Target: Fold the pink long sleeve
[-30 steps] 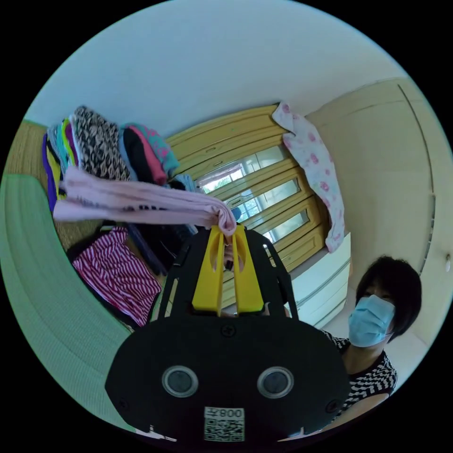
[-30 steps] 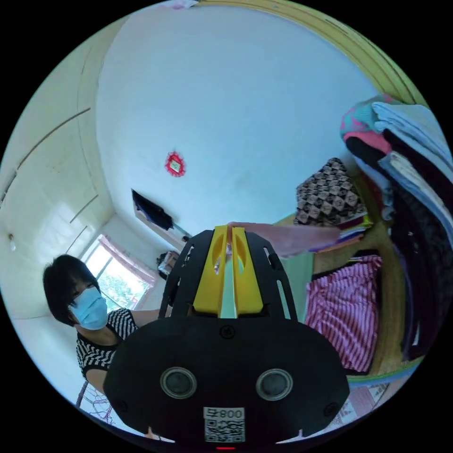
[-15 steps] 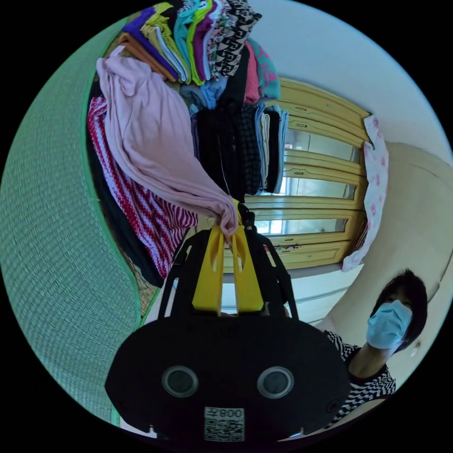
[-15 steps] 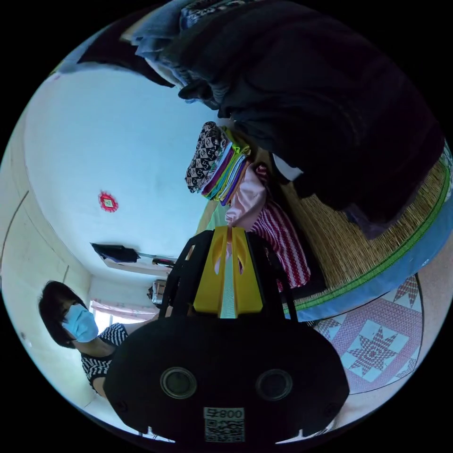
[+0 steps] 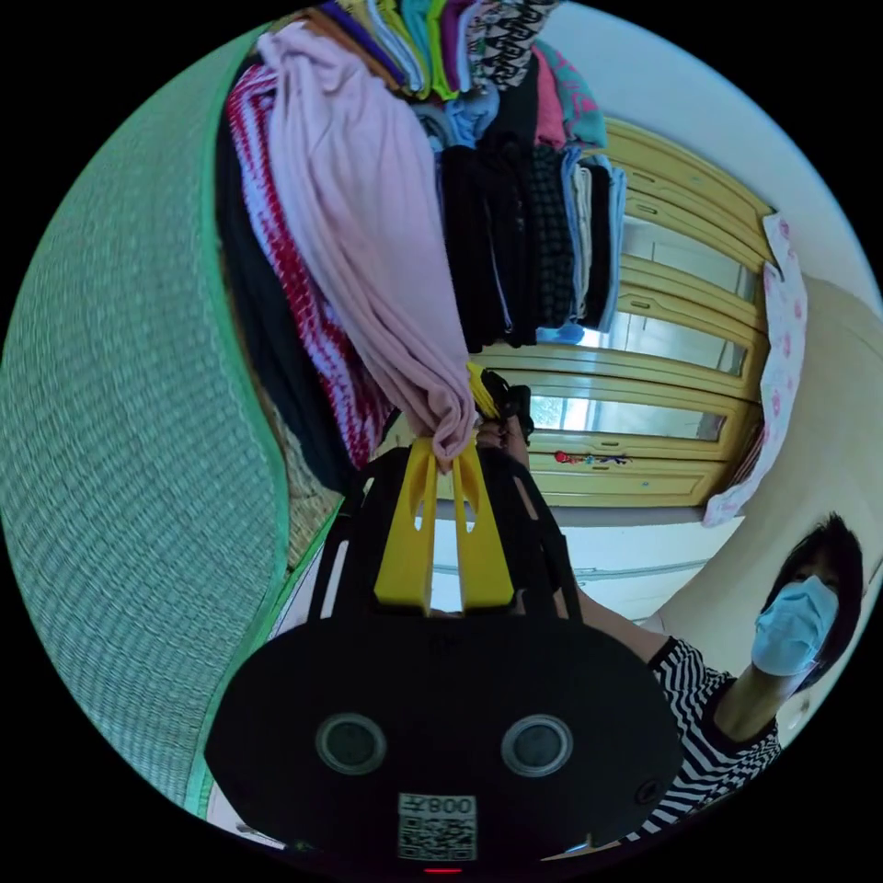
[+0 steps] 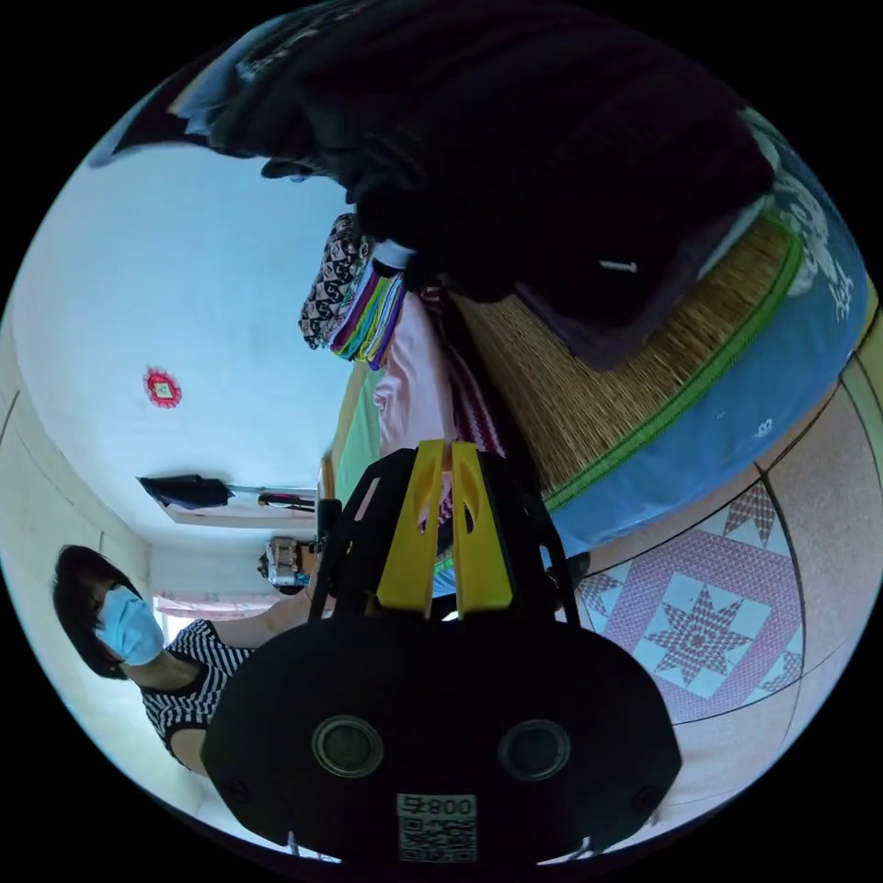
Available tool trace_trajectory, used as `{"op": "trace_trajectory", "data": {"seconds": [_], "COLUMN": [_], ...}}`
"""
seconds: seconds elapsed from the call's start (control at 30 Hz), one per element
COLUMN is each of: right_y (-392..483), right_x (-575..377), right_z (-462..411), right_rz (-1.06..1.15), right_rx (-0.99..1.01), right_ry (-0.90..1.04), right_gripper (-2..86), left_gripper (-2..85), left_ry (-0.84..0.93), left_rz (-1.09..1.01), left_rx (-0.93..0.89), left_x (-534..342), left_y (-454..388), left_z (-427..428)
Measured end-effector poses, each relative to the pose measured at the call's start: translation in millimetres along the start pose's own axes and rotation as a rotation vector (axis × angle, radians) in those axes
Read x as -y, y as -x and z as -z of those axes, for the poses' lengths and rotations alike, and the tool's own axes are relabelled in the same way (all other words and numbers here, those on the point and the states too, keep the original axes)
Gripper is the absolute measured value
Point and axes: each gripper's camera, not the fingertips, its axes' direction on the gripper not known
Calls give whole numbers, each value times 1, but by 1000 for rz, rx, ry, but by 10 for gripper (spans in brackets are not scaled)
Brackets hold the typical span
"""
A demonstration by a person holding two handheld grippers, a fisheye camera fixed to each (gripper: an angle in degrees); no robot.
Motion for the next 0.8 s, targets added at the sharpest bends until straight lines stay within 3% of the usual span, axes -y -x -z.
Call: {"op": "trace_trajectory", "data": {"seconds": [0.53, 0.7, 0.8], "right_y": [-36, 16, 67], "right_x": [-31, -68, -81], "right_z": [-12, -1, -25], "right_rz": [-88, -3, 123], "right_rx": [18, -106, -180], "right_ry": [-87, -278, -278], "right_gripper": [5, 1, 1], "left_gripper": [37, 26, 15], "left_ry": [-29, -57, -62], "left_rz": [106, 38, -30], "left_rx": [-11, 8, 22], "left_x": [4, -12, -11], "left_y": [119, 122, 118], "left_z": [26, 47, 49]}}
